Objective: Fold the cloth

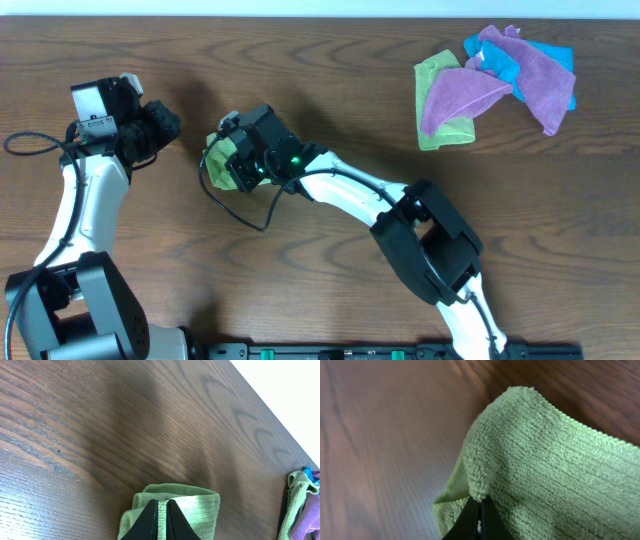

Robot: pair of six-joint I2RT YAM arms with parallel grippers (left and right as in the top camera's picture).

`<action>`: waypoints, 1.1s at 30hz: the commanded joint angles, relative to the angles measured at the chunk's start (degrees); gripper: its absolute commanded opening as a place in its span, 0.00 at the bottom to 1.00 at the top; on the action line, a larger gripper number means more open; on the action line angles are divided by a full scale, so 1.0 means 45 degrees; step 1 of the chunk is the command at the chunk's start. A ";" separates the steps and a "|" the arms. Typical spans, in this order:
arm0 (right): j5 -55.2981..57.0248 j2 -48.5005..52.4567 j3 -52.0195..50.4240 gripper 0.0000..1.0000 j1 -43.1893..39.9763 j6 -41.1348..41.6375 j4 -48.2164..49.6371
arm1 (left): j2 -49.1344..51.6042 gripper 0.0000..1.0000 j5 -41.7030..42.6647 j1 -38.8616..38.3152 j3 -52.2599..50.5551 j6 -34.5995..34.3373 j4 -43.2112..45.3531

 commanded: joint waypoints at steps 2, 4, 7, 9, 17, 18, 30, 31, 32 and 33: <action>-0.0461 0.0204 0.0427 0.18 0.0316 0.0087 -0.0350 | -0.0180 0.08 0.0185 0.0087 0.0291 0.0272 -0.0024; -0.0457 0.0204 0.0427 0.29 0.0384 0.0078 -0.0597 | -0.0180 0.08 0.0185 0.0087 0.0291 0.0277 -0.0024; -0.0403 0.0204 0.0427 0.43 0.0461 -0.0029 -0.0719 | -0.0180 0.08 0.0185 0.0087 0.0291 0.0277 -0.0024; -0.0379 0.0204 0.0427 0.47 0.0461 -0.0073 -0.0719 | -0.0180 0.08 0.0185 0.0087 0.0291 0.0272 -0.0024; -0.0199 -0.0321 0.0466 0.59 0.0078 -0.0112 -0.1360 | -0.0180 0.09 0.0194 0.0087 0.0291 0.0272 -0.0024; 0.0058 -0.0554 0.0466 0.61 -0.0058 -0.0107 -0.1642 | -0.0180 0.11 0.0199 0.0087 0.0291 0.0267 -0.0024; 0.0933 -0.3254 0.0466 0.88 -0.2341 -0.2035 -0.6596 | -0.0180 0.26 0.1044 0.0087 0.0291 -0.0141 -0.0053; 0.0928 -0.3439 0.0466 0.89 -0.2472 -0.2157 -0.6887 | -0.0180 0.27 0.1171 0.0087 0.0291 -0.0180 -0.0068; 0.0928 -0.3711 0.0466 0.92 -0.2671 -0.2365 -0.7295 | -0.0180 0.30 0.1307 0.0087 0.0291 -0.0180 -0.0073; 0.0928 -0.3929 0.0466 0.96 -0.2827 -0.2531 -0.7660 | -0.0180 0.31 0.1302 0.0087 0.0291 -0.0238 -0.0092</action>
